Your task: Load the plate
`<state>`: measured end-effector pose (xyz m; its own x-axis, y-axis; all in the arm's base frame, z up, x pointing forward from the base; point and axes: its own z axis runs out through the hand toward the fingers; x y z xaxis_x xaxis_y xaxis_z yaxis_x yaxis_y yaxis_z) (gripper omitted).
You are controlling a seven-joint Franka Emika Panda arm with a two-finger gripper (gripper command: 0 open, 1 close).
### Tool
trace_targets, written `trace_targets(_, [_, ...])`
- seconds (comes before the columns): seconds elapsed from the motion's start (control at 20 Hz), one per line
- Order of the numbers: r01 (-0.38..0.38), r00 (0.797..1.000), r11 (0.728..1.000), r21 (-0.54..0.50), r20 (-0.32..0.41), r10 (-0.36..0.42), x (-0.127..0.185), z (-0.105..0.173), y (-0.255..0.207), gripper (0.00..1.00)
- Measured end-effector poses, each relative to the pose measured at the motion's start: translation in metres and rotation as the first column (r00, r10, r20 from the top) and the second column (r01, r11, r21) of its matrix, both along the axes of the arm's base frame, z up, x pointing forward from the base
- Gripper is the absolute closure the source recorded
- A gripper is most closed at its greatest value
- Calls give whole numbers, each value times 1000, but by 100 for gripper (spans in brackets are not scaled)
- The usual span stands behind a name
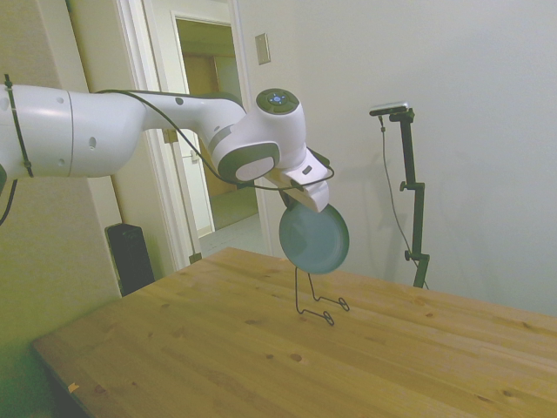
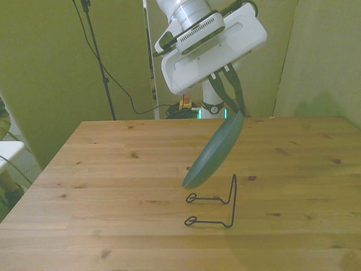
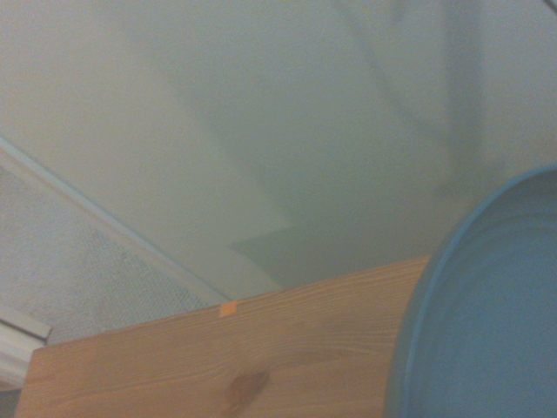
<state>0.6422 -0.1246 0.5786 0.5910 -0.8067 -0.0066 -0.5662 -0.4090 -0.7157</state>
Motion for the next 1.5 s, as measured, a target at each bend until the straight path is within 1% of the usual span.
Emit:
trace_targets(0.1, [-23,1000,1000,11,-1,23,1,-2,-3,100])
trace_targets(0.25, [-61,998,998,4,1,61,-1,3,-8,100])
trace_targets(0.75, [-62,998,995,84,25,60,-5,3,-24,100])
trace_targets(1.1, [-80,996,988,129,40,75,-2,-14,-32,100])
trace_targets(1.3, [-89,995,983,158,66,79,-2,-21,-35,100])
trace_targets(1.45, [-91,995,983,161,62,82,-2,-28,-39,100])
trace_targets(1.5, [-105,993,982,160,61,96,-2,-30,-39,100])
